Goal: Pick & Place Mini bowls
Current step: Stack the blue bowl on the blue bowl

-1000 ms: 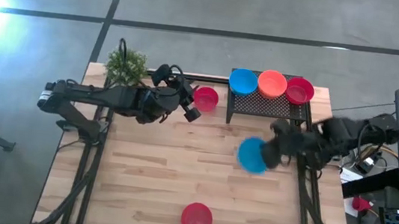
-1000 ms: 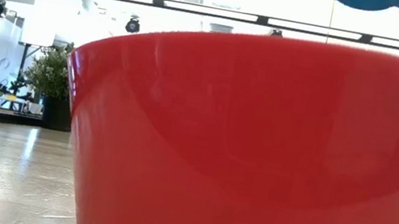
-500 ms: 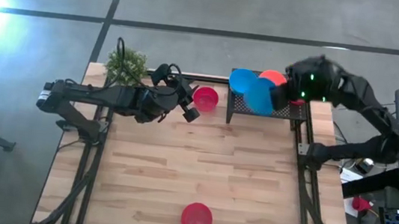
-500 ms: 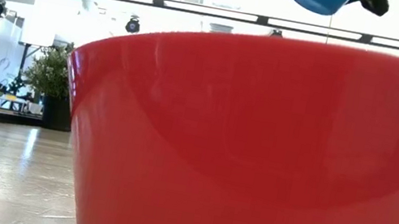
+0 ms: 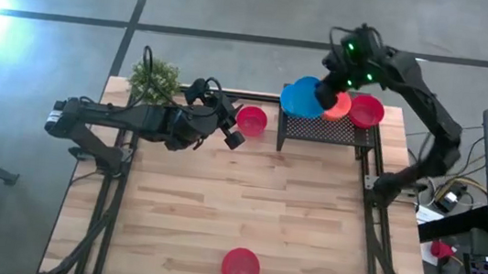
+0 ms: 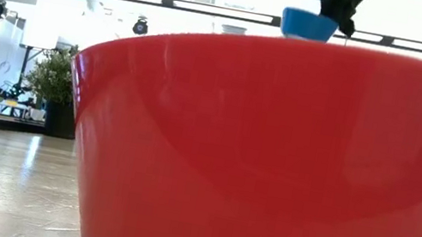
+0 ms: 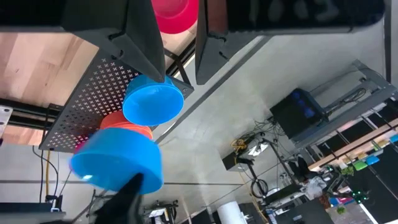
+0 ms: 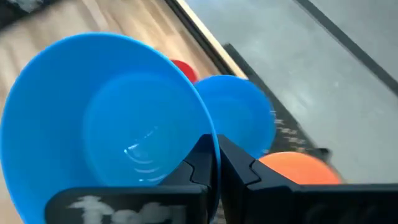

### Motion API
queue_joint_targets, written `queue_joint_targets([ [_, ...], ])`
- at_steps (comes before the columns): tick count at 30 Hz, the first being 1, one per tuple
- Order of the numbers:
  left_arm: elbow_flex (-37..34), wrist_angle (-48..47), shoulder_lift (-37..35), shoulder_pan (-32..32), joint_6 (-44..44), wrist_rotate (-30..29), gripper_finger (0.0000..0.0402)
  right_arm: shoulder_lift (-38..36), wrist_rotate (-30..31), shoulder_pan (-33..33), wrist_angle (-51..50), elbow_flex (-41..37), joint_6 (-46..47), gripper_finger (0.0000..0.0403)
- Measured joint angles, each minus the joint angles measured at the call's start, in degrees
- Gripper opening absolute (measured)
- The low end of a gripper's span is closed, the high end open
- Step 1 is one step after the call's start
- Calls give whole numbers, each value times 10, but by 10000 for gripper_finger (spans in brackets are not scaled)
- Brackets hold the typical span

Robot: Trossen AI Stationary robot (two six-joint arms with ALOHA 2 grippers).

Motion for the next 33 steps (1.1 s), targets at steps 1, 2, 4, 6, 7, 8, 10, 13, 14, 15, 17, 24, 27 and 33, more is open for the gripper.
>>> queue_joint_targets([
  [1,0,0,0,0,0,0,84,18,0,-11,-13,17,-18,8],
  [2,0,0,0,0,-1,0,84,37,0,-21,-31,35,-35,8],
  [4,0,0,0,0,-9,0,84,74,0,-39,-66,71,-63,8],
  [6,0,0,0,0,-16,0,84,109,-3,-54,-88,106,-90,8],
  [7,0,0,0,0,-17,0,84,125,-8,-59,-94,122,-103,8],
  [8,0,0,0,0,-17,0,84,140,-10,-62,-99,138,-113,8],
  [10,0,0,0,0,-17,0,84,168,-12,-68,-102,168,-125,8],
  [13,0,0,0,0,-17,0,84,205,-15,-72,-105,206,-138,8],
  [14,0,0,0,0,-17,0,84,217,-15,-72,-110,215,-149,8],
  [15,0,0,0,0,-17,0,84,228,-15,-72,-120,223,-160,8],
  [17,0,0,0,0,-17,0,84,248,-14,-71,-138,237,-177,8],
  [24,0,0,0,0,-17,0,84,288,-14,-71,-160,251,-204,8],
  [27,0,1,0,0,-17,0,84,289,-12,-71,-158,248,-215,8],
  [33,0,1,0,0,-17,0,84,288,-12,-71,-142,247,-216,8],
])
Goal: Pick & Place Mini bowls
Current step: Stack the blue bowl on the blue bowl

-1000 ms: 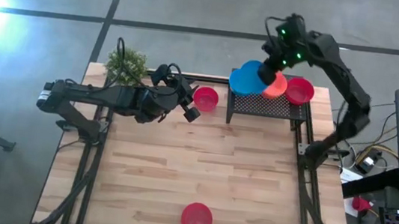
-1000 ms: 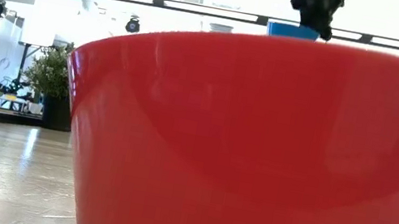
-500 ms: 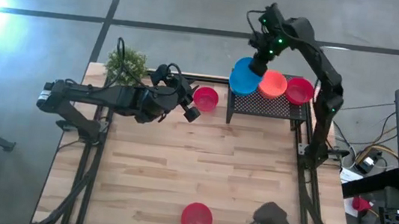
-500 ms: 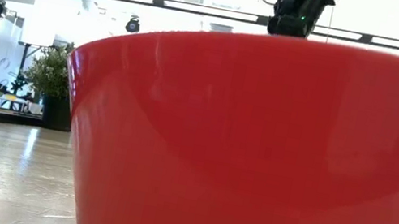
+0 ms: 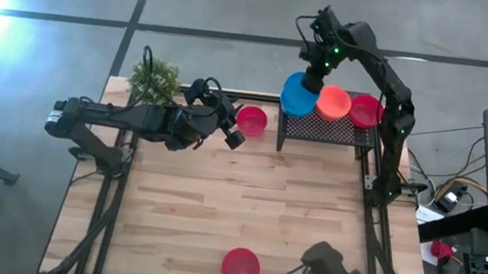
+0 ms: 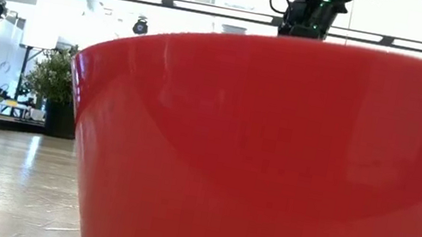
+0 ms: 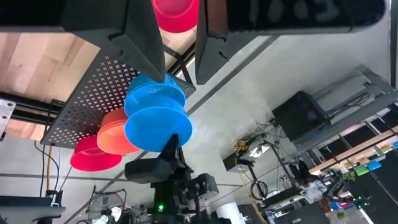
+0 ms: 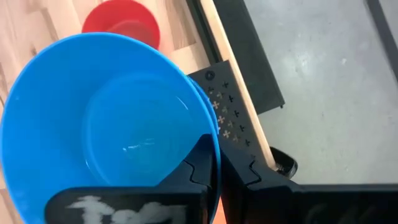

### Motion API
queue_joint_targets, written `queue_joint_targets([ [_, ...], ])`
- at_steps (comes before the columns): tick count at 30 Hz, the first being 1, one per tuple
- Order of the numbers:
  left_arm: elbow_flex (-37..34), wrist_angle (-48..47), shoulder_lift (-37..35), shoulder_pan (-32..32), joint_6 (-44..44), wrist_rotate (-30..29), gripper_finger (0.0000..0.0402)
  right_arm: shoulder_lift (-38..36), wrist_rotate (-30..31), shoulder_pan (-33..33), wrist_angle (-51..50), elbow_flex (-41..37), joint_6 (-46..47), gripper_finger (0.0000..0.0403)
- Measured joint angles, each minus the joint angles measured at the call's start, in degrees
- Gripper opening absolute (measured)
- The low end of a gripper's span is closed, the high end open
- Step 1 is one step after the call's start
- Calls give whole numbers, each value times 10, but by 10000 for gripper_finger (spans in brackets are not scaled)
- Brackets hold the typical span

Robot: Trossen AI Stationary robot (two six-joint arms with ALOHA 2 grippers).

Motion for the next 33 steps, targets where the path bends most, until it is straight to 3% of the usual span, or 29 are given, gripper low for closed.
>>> queue_joint_targets([
  [10,0,0,0,0,0,0,84,0,0,0,18,-42,-2,8],
  [25,0,0,0,0,0,0,84,0,0,0,27,-42,0,10],
  [33,0,0,0,0,0,0,84,0,1,8,27,-42,-10,69],
])
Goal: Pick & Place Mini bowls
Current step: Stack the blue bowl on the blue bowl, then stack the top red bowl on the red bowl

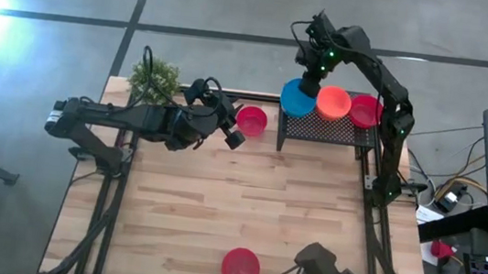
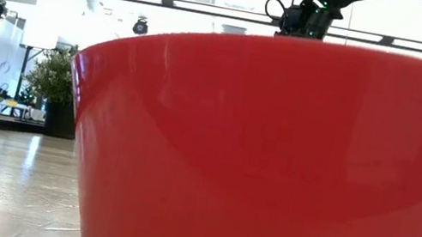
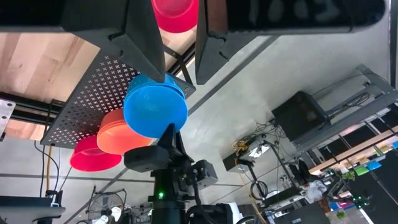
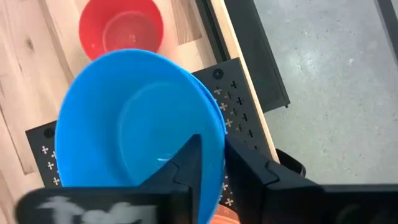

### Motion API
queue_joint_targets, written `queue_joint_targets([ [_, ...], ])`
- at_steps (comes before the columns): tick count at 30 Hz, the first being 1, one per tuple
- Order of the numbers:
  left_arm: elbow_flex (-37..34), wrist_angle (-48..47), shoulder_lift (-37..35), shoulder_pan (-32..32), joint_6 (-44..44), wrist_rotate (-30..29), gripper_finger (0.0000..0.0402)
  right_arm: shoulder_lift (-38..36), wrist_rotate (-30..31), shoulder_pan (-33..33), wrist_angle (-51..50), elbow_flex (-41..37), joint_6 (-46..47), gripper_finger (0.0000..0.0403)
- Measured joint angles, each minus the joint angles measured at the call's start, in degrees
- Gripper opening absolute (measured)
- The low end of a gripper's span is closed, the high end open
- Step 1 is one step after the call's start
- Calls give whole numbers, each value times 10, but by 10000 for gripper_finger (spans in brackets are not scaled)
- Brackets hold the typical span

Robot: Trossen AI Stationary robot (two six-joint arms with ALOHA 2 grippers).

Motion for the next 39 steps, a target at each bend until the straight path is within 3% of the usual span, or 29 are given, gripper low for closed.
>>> queue_joint_targets([
  [10,0,0,0,0,0,0,84,-26,5,5,-5,11,-4,148],
  [20,0,-34,0,15,-23,15,84,-153,4,6,-34,19,23,150],
  [24,0,-58,0,51,-110,77,84,-219,-11,19,-36,19,72,137],
  [28,0,-95,3,112,-183,203,84,-279,-56,52,-40,18,87,128],
  [31,0,-126,14,157,-189,283,84,-314,-80,92,-48,18,88,124],
  [39,0,-138,58,219,-184,333,84,-373,-82,213,-50,17,99,125],
])
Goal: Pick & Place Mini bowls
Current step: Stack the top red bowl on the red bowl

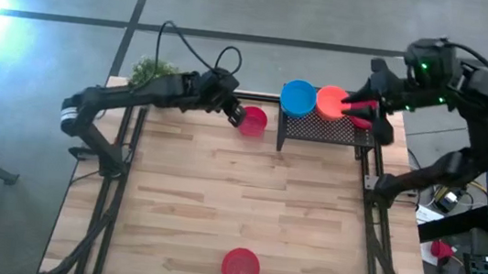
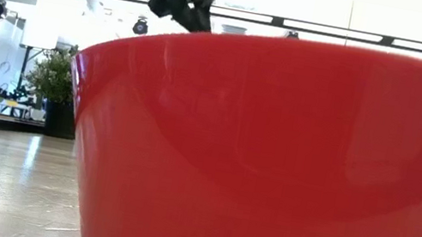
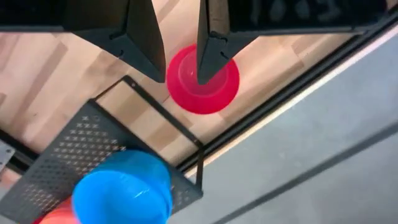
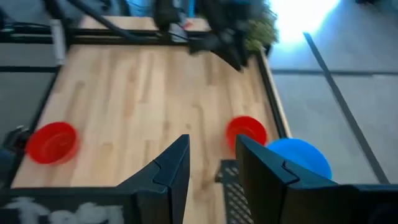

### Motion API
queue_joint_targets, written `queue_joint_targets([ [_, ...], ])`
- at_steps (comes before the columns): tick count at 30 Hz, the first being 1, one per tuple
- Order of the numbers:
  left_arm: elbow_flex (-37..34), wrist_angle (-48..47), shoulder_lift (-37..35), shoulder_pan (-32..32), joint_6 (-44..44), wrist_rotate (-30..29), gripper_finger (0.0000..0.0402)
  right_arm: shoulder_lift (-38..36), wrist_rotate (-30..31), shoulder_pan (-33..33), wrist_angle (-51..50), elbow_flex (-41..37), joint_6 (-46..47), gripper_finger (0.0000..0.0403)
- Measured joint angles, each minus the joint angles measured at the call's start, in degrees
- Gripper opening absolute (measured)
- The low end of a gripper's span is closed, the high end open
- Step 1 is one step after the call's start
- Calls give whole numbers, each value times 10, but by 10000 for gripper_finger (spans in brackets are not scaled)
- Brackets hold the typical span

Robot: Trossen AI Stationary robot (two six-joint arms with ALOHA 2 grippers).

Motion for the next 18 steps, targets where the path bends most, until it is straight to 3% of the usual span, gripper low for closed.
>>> queue_joint_targets([
  [6,0,-1,41,29,-9,32,84,-12,0,40,0,-1,20,117],
  [18,0,-19,127,78,-73,79,84,-1,1,44,-1,-3,29,113],
])
